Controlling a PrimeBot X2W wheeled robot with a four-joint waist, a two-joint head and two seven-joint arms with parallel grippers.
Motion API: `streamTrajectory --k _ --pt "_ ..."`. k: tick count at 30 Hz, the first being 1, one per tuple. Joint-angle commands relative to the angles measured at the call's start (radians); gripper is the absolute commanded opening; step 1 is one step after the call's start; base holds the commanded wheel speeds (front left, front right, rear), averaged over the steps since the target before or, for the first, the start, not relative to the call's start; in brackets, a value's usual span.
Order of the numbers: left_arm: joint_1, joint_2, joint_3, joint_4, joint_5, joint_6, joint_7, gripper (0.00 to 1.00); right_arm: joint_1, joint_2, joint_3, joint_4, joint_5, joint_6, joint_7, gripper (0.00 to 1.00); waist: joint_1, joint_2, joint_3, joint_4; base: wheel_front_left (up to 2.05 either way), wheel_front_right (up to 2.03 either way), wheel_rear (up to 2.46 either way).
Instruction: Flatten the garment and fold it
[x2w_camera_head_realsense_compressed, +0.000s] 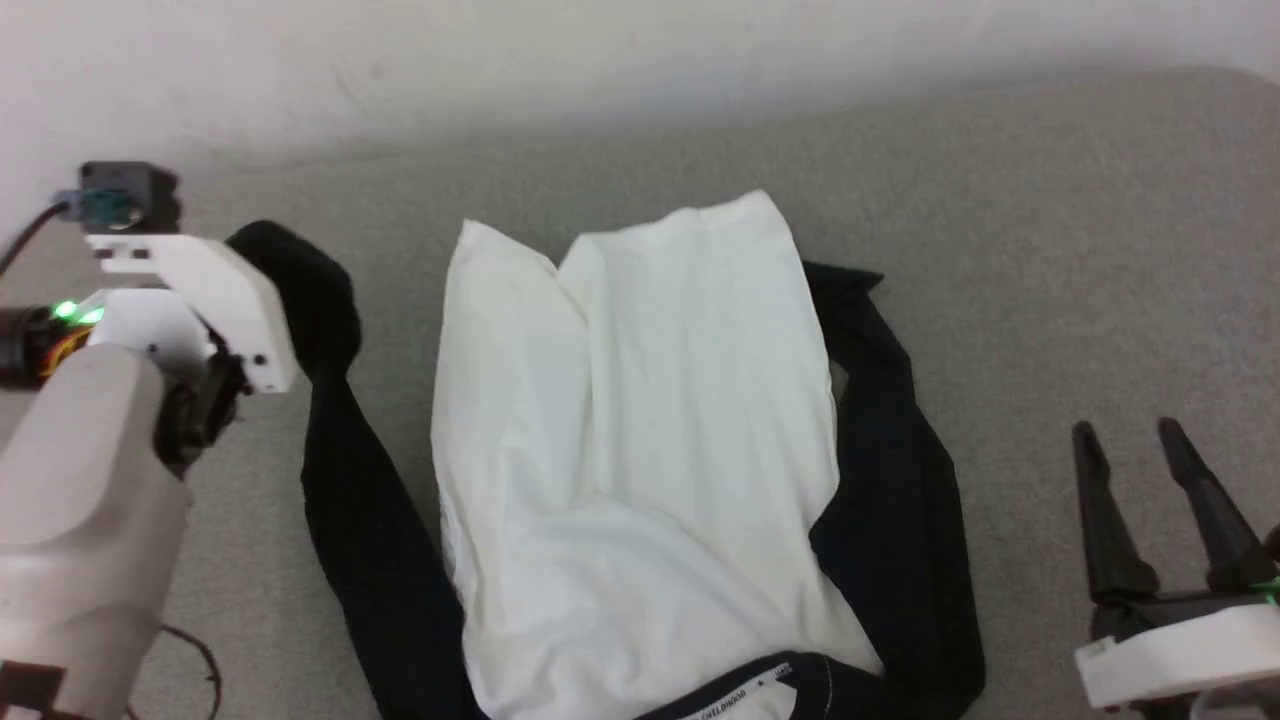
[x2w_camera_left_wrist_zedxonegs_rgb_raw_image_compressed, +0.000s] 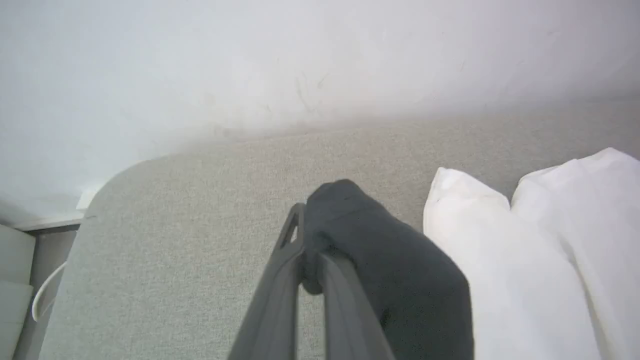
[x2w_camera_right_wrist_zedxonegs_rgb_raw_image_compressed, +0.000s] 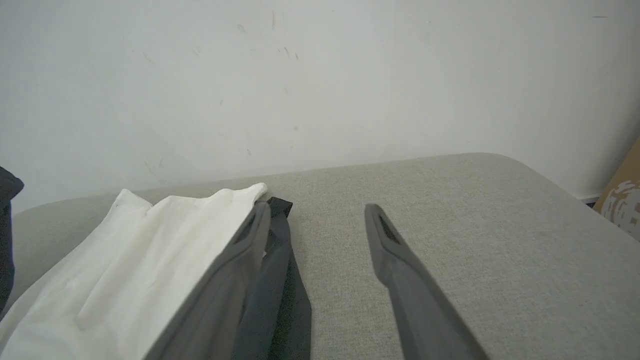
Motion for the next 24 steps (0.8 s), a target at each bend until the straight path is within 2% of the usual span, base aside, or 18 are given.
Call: streamTrajectory --k 1,6,10,12,15,19,24 --pt "0.019 -0.009 -0.011 -0.035 0.015 0.004 -0.018 0.0 0.011 -0.001 -0.017 0.0 0.0 -0.002 0.005 1.0 0.0 -0.0001 -0.078 0.039 0.0 0.0 0.0" --pt "0.071 -0.071 -0.089 -0.215 0.051 0.001 -0.043 0.0 0.035 -0.001 -0.085 -0.021 -0.018 -0.002 0.032 1.0 0.0 -0.0001 -0.132 0.047 0.0 0.0 0.0" --pt "0.132 -0.166 -0.196 -0.333 0.071 -0.012 -0.028 0.0 0.045 -0.001 -0.112 -0.05 -0.026 -0.002 0.056 1.0 0.0 -0.0001 -0.147 0.04 0.0 0.0 0.0" --pt "0.156 -0.216 -0.259 -0.355 0.072 -0.041 -0.016 0.0 0.044 -0.001 -0.115 -0.063 -0.029 -0.002 0.068 1.0 0.0 -0.0001 -0.144 0.028 0.0 0.0 0.0" --pt "0.175 -0.298 -0.356 -0.329 0.079 -0.081 0.007 0.0 0.036 -0.001 -0.107 -0.08 -0.031 -0.002 0.079 1.0 0.0 -0.0001 -0.128 0.002 0.0 0.0 0.0" --pt "0.187 -0.397 -0.457 -0.22 0.084 -0.129 0.021 0.0 0.025 -0.001 -0.091 -0.089 -0.029 -0.002 0.088 1.0 0.0 -0.0001 -0.098 -0.043 0.0 0.0 0.0" --pt "0.178 -0.453 -0.538 -0.085 0.092 -0.155 -0.007 0.0 0.015 -0.001 -0.081 -0.087 -0.024 -0.002 0.091 1.0 0.0 -0.0001 -0.055 -0.09 0.0 0.0 0.0"
